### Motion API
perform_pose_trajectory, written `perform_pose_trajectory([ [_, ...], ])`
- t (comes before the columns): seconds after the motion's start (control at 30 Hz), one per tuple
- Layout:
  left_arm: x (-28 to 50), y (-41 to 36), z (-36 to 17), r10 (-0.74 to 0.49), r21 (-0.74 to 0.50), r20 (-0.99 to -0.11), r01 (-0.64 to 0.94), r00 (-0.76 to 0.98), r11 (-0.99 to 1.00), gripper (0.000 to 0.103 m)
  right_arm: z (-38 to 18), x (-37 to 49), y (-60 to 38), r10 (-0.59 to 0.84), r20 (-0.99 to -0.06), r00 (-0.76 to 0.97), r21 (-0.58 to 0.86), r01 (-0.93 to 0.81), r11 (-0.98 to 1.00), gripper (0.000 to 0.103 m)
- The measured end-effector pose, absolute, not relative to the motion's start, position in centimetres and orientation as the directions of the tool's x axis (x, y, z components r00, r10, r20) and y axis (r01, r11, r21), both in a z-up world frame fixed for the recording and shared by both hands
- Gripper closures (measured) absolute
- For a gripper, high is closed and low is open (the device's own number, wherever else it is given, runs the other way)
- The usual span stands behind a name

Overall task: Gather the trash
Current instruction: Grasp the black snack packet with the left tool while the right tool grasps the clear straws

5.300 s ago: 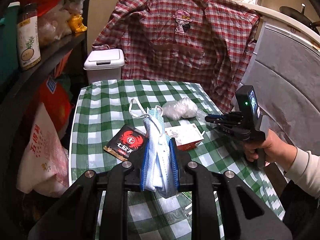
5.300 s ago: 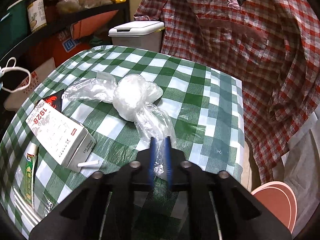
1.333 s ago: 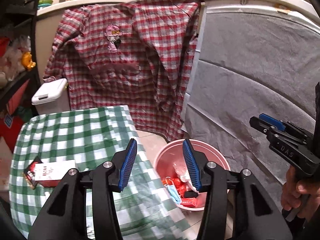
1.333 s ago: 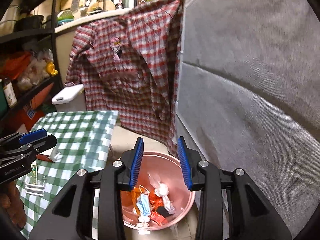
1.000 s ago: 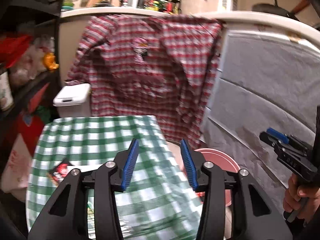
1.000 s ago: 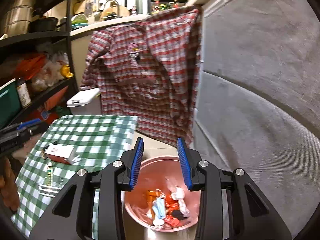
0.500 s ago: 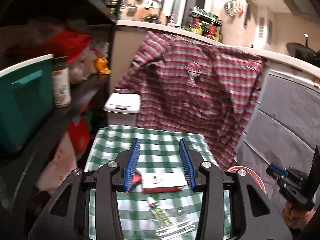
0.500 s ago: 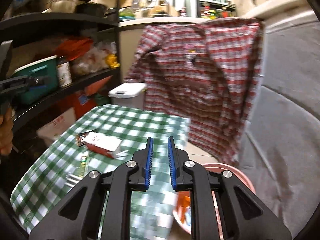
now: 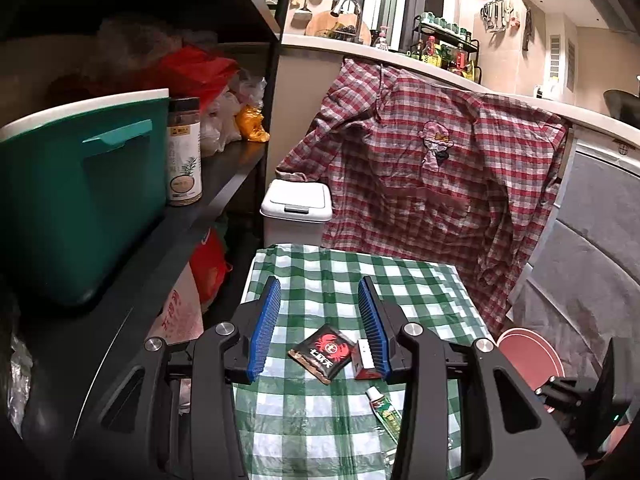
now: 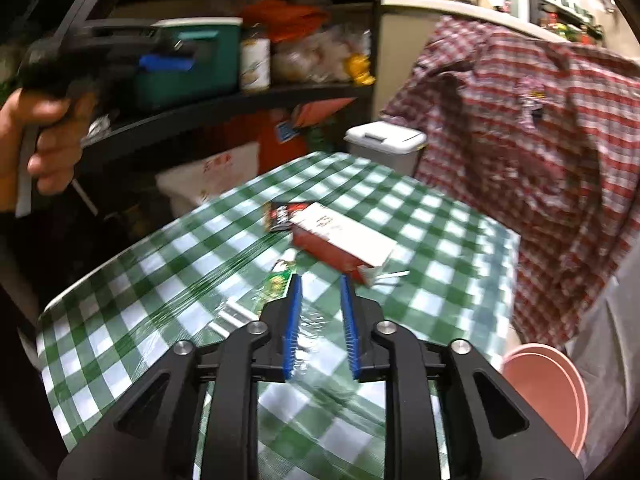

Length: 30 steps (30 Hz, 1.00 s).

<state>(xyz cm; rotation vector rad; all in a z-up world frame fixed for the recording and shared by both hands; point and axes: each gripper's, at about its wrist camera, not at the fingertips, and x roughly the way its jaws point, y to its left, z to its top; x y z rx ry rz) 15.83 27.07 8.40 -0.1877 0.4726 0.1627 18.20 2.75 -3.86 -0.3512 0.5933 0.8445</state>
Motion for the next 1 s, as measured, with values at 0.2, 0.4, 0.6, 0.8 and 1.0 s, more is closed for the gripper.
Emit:
perform_pose_trajectory([
  [0.2, 16.5, 28.0, 7.9, 0.119, -0.147, -0.471, -0.211, 0.874, 0.966, 0.063, -6.7, 17.6, 5.6, 0.600, -0.688, 0.409, -0.057, -0.855, 0.516, 0.059],
  [0.4, 17.0, 28.4, 7.5, 0.124, -0.146, -0.479, -0.218, 0.869, 0.965, 0.063, -9.4, 17.8, 7.5, 0.572, -0.750, 0.333, -0.051, -0.891, 0.451, 0.045],
  [0.6, 17.2, 28.6, 7.2, 0.125, -0.139, -0.486, -0.217, 0.865, 0.966, 0.063, -11.0, 18.9, 8.1, 0.544, -0.779, 0.313, -0.043, -0.891, 0.451, 0.041],
  [0.8, 17.2, 29.1, 7.1, 0.125, -0.145, -0.491, -0.223, 0.862, 0.964, 0.063, -12.0, 18.9, 8.3, 0.518, -0.807, 0.283, -0.054, -0.909, 0.412, 0.036],
  [1.0, 17.3, 29.1, 6.9, 0.121, -0.145, -0.496, -0.219, 0.860, 0.965, 0.063, -11.7, 19.1, 8.2, 0.511, -0.812, 0.282, -0.056, -0.909, 0.413, 0.053],
])
